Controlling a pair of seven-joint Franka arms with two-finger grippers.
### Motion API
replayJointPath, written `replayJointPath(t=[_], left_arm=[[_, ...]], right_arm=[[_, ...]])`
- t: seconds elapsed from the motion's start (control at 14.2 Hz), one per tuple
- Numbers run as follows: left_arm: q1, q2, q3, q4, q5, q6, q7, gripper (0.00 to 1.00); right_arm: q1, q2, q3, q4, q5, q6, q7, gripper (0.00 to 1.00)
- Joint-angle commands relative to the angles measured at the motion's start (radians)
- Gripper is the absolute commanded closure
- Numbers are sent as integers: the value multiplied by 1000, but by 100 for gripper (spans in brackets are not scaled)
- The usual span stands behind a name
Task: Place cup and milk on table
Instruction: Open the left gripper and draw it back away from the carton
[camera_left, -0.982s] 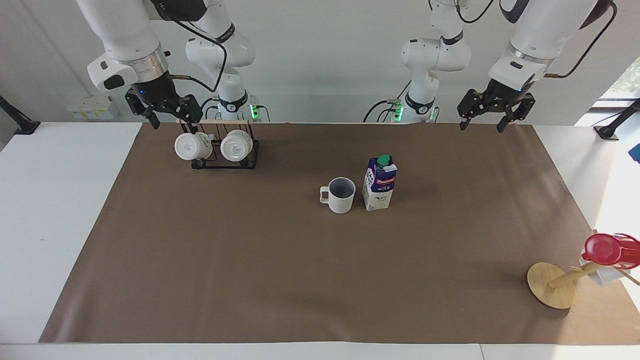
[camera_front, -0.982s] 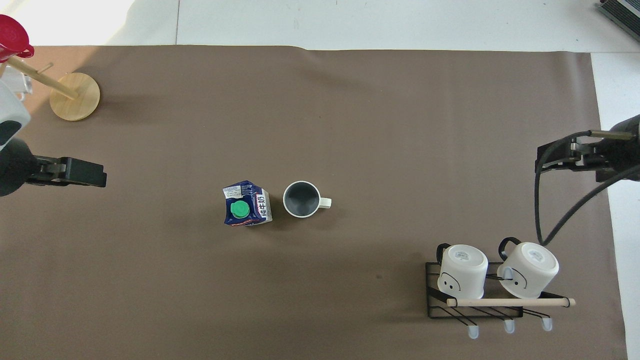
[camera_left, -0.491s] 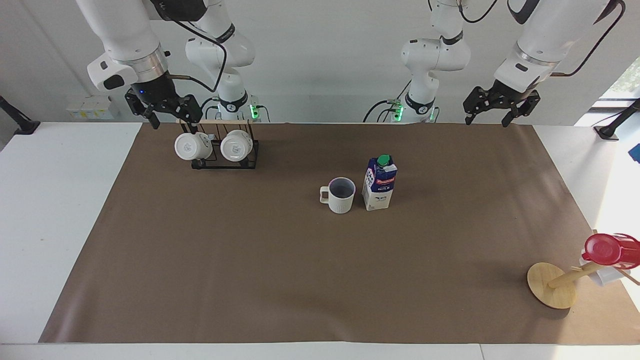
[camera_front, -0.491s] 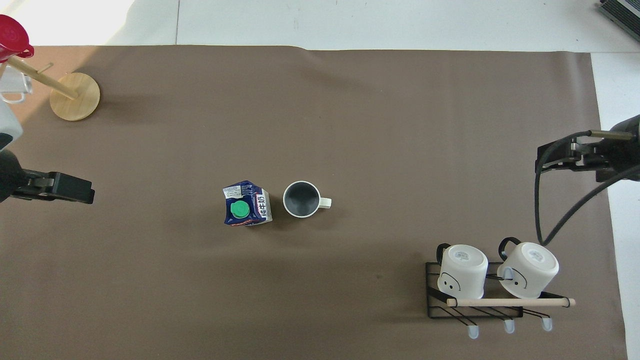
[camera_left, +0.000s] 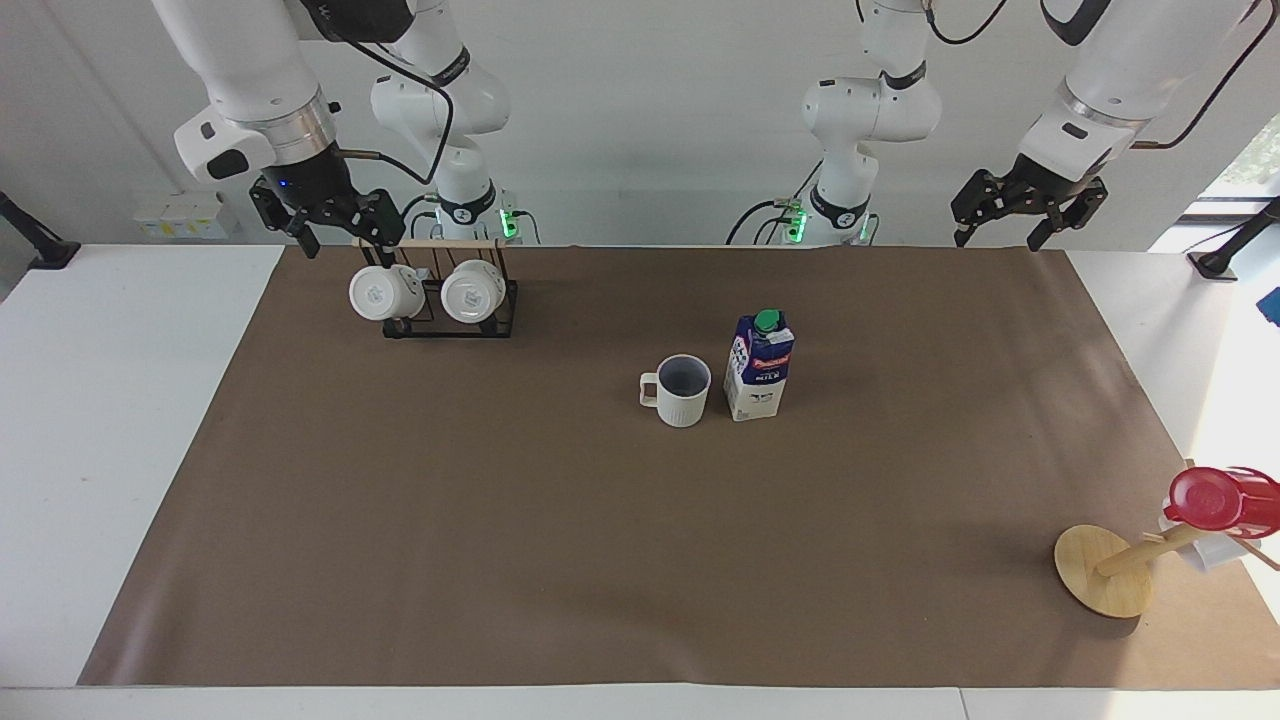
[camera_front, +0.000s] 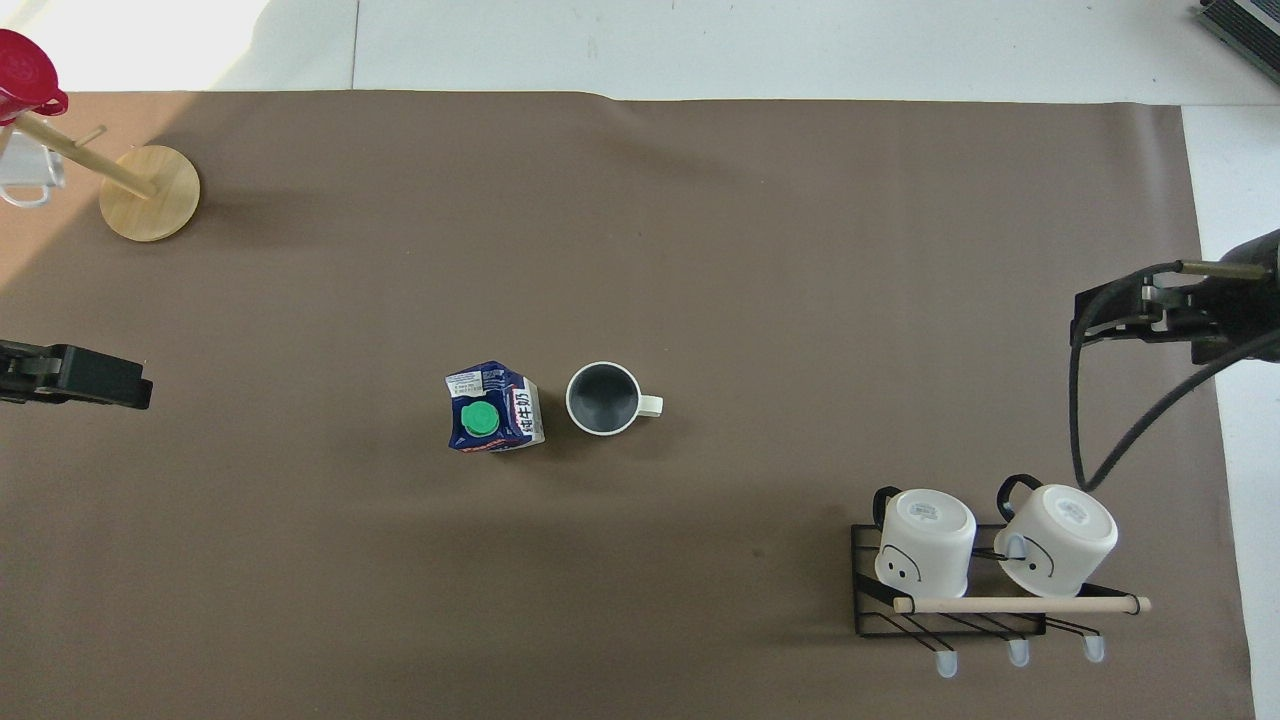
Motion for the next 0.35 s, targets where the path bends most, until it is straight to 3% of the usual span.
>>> replayJointPath(t=[0.0,0.28], left_arm=[[20,-4,-10,12,19,-25,8,0],[19,-4,-14,12,19,-27,6,0]], right_arm=[[-15,-16,5,-19,14,5,-22,0],[-16,-16,5,-19,14,3,-22,0]])
